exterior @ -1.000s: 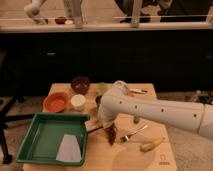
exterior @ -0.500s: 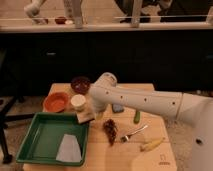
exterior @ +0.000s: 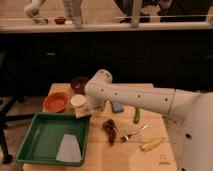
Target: Place eraser in paper cup
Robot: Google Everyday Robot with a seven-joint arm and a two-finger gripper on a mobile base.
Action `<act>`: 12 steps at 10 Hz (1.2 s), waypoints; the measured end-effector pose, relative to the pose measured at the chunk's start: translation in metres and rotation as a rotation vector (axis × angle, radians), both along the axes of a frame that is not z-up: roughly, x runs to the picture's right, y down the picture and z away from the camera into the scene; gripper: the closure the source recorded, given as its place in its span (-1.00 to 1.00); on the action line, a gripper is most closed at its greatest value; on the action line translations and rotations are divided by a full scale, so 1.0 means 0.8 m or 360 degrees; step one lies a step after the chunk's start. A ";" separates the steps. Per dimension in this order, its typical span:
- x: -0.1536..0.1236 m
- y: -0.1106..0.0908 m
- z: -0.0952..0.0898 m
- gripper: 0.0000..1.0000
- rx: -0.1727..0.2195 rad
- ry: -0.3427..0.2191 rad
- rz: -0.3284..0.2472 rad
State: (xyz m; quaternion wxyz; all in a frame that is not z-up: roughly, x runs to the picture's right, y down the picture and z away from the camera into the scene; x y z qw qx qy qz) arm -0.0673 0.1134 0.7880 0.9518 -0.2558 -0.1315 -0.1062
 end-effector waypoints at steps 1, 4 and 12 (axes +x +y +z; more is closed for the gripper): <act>0.000 0.000 0.000 1.00 0.0001 -0.0001 -0.0001; 0.001 0.005 0.001 1.00 0.0007 -0.0001 0.0012; -0.025 -0.033 -0.030 1.00 0.0073 -0.0041 -0.0015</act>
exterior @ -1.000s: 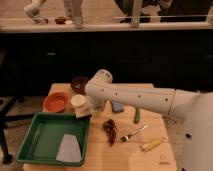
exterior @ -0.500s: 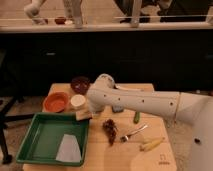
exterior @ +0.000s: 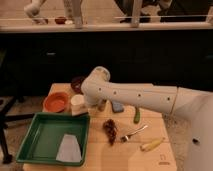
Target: Place eraser in paper cup
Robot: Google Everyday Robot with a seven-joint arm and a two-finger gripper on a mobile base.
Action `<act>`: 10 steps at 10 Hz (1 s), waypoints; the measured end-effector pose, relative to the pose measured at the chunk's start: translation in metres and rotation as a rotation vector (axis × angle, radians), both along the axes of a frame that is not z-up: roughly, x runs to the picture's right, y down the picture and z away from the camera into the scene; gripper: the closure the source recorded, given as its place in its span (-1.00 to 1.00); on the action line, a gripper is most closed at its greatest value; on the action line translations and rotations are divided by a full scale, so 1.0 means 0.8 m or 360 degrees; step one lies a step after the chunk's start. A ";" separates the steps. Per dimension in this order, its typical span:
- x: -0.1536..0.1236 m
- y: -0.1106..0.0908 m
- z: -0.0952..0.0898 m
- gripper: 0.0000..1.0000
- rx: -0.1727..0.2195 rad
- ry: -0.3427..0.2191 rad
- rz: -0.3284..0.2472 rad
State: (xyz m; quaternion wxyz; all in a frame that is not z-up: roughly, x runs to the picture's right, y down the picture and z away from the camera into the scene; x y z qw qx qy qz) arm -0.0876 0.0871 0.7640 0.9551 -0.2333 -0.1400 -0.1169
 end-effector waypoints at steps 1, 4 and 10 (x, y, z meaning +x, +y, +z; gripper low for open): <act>-0.007 -0.009 0.006 1.00 -0.0032 0.0000 -0.0008; -0.028 -0.030 0.027 1.00 -0.0115 0.0011 -0.0034; -0.052 -0.054 0.053 1.00 -0.0186 0.0020 -0.0036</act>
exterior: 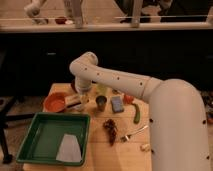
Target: Place eraser in paper cup
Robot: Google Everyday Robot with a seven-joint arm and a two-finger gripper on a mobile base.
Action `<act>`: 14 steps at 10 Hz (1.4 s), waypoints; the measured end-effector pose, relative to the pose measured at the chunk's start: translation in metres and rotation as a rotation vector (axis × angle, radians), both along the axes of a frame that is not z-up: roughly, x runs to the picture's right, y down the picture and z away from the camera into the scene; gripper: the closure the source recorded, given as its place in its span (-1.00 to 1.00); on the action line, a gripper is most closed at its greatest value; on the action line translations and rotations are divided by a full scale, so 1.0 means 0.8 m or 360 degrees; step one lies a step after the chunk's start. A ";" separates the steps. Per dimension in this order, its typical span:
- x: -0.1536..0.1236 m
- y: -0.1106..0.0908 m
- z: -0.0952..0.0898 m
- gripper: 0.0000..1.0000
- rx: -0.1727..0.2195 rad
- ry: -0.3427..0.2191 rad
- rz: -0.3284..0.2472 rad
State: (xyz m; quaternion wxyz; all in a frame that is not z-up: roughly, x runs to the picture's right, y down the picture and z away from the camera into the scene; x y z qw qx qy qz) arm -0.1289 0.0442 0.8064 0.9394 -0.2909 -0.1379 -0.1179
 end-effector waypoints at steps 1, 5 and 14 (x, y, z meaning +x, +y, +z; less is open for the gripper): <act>-0.003 -0.002 0.003 1.00 -0.0002 -0.0002 0.0002; 0.003 -0.001 0.028 1.00 -0.0045 0.0016 0.0043; 0.001 -0.005 0.053 0.90 -0.0119 0.0010 0.0113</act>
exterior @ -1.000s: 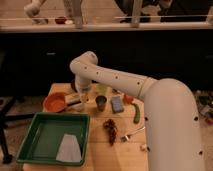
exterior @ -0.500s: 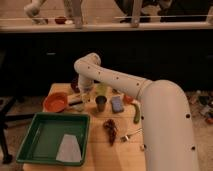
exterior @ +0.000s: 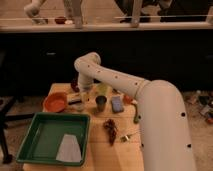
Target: Place eraser in paper cup
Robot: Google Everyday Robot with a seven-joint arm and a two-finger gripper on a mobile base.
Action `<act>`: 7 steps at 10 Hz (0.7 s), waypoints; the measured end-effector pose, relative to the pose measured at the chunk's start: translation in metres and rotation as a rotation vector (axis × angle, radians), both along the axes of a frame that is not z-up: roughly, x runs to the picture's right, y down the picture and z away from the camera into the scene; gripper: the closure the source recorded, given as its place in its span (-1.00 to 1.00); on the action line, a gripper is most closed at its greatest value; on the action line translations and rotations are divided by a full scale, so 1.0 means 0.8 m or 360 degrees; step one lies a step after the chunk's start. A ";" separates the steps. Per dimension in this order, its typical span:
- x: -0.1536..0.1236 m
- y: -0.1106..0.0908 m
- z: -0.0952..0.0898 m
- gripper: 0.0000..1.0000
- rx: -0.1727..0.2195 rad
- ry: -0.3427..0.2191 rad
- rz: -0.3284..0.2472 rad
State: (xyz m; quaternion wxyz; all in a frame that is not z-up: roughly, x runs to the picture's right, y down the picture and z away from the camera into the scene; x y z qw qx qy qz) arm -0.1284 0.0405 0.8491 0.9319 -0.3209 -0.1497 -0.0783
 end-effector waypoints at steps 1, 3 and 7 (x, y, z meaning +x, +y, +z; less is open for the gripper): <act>0.000 0.000 0.000 0.82 -0.0001 0.0000 -0.0001; 0.000 0.000 0.000 0.40 0.0000 0.0000 0.0000; 0.000 0.001 0.001 -0.41 -0.0002 0.0000 -0.0001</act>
